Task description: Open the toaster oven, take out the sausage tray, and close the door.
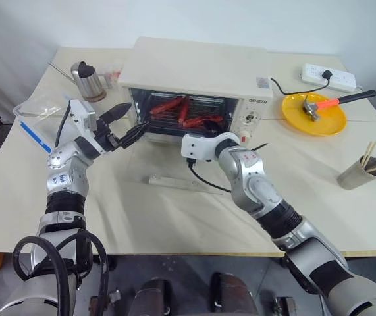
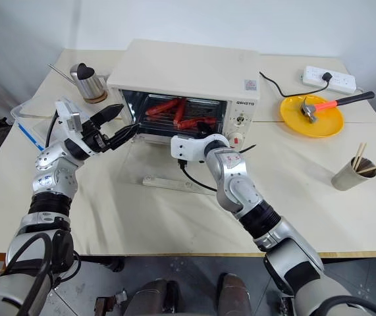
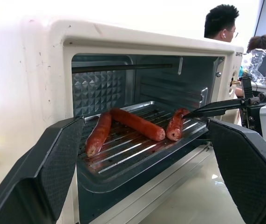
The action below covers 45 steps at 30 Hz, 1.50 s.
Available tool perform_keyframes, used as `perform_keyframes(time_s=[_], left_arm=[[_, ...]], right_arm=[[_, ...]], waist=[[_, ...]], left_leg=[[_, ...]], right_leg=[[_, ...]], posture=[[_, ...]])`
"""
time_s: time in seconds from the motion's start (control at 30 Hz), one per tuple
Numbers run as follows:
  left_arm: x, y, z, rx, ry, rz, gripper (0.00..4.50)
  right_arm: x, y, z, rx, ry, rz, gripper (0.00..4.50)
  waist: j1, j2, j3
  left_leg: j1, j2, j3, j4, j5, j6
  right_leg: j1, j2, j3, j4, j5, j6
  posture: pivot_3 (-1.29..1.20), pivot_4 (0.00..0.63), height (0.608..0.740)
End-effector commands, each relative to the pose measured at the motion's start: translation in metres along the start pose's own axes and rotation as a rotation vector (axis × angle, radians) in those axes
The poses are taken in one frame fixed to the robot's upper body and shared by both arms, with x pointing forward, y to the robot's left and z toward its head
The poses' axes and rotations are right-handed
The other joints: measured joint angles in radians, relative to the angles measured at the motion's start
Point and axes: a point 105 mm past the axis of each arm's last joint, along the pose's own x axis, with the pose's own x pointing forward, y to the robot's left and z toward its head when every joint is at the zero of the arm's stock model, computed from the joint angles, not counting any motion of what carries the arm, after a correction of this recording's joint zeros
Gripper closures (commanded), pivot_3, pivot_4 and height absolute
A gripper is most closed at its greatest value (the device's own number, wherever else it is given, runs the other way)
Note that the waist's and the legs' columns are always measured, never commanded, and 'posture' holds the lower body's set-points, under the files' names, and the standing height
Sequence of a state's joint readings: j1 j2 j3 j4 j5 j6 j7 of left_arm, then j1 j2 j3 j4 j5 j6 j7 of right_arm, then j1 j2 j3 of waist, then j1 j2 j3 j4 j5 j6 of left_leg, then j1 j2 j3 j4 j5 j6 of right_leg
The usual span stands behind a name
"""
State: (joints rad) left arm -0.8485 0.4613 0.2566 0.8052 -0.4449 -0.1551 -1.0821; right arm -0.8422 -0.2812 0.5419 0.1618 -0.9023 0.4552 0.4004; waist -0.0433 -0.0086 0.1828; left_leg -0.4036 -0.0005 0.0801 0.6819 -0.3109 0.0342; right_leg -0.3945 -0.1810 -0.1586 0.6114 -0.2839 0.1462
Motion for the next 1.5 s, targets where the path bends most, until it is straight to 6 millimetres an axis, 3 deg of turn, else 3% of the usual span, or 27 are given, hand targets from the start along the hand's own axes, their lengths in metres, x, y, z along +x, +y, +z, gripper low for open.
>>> perform_keyframes(time_s=[0.03,0.43,0.57,0.77,0.97,1.17,1.3,1.5], left_arm=[[0.000,0.009,0.017,0.050,-0.043,0.037,0.00],[-0.002,0.010,0.018,0.055,-0.050,0.053,0.00],[-0.002,0.011,0.019,0.056,-0.051,0.054,0.00],[-0.002,0.012,0.019,0.056,-0.050,0.059,0.00],[-0.002,0.013,0.020,0.059,-0.053,0.064,0.00],[-0.005,0.013,0.019,0.059,-0.049,0.072,0.00],[-0.005,0.013,0.018,0.055,-0.044,0.074,0.00],[-0.003,0.014,0.018,0.054,-0.038,0.070,0.00]], right_arm=[[-0.001,-0.014,0.004,-0.007,-0.016,-0.063,3.23],[-0.020,0.014,0.020,-0.007,-0.075,0.053,3.23],[-0.014,0.010,0.014,0.008,-0.046,0.034,3.23],[0.010,-0.004,-0.005,0.003,0.036,-0.017,3.23],[0.019,-0.001,-0.002,-0.005,0.030,-0.012,3.23],[0.012,0.000,0.006,-0.028,-0.010,-0.028,4.49],[0.005,-0.002,0.015,-0.049,-0.060,-0.047,4.49],[-0.005,0.004,0.013,-0.068,-0.086,-0.050,4.49]], waist=[[0.000,0.000,0.000],[0.001,0.000,0.000],[0.001,0.000,0.000],[-0.004,0.000,0.000],[-0.010,0.000,0.000],[-0.011,0.000,0.000],[-0.009,0.000,0.000],[-0.003,0.000,0.000]], left_leg=[[0.000,0.000,0.000,0.000,0.000,0.000],[0.000,0.000,0.000,0.000,0.000,0.000],[0.000,0.000,0.000,0.000,0.000,0.000],[0.000,0.000,0.000,0.000,0.001,0.000],[0.000,0.000,-0.001,0.000,0.001,0.000],[0.000,0.000,-0.001,0.000,0.001,0.000],[0.000,-0.001,-0.002,-0.002,0.000,-0.001],[0.000,-0.001,-0.003,-0.002,0.000,0.000]], right_leg=[[0.000,0.000,0.000,0.000,0.000,0.000],[0.000,0.000,0.000,0.000,0.000,0.000],[0.000,0.000,0.000,0.000,0.000,0.000],[0.000,0.000,0.000,0.000,0.000,0.000],[0.000,0.000,0.000,0.001,0.000,0.000],[0.000,0.000,0.000,0.001,0.000,0.000],[0.000,0.000,0.000,0.001,0.000,0.000],[0.000,0.000,0.000,0.001,0.000,0.000]], posture=[[0.00,0.150,0.740],[0.00,0.150,0.740],[0.00,0.150,0.740],[0.00,0.150,0.740],[0.00,0.150,0.740],[0.00,0.150,0.740],[0.00,0.150,0.740],[0.00,0.150,0.740]])
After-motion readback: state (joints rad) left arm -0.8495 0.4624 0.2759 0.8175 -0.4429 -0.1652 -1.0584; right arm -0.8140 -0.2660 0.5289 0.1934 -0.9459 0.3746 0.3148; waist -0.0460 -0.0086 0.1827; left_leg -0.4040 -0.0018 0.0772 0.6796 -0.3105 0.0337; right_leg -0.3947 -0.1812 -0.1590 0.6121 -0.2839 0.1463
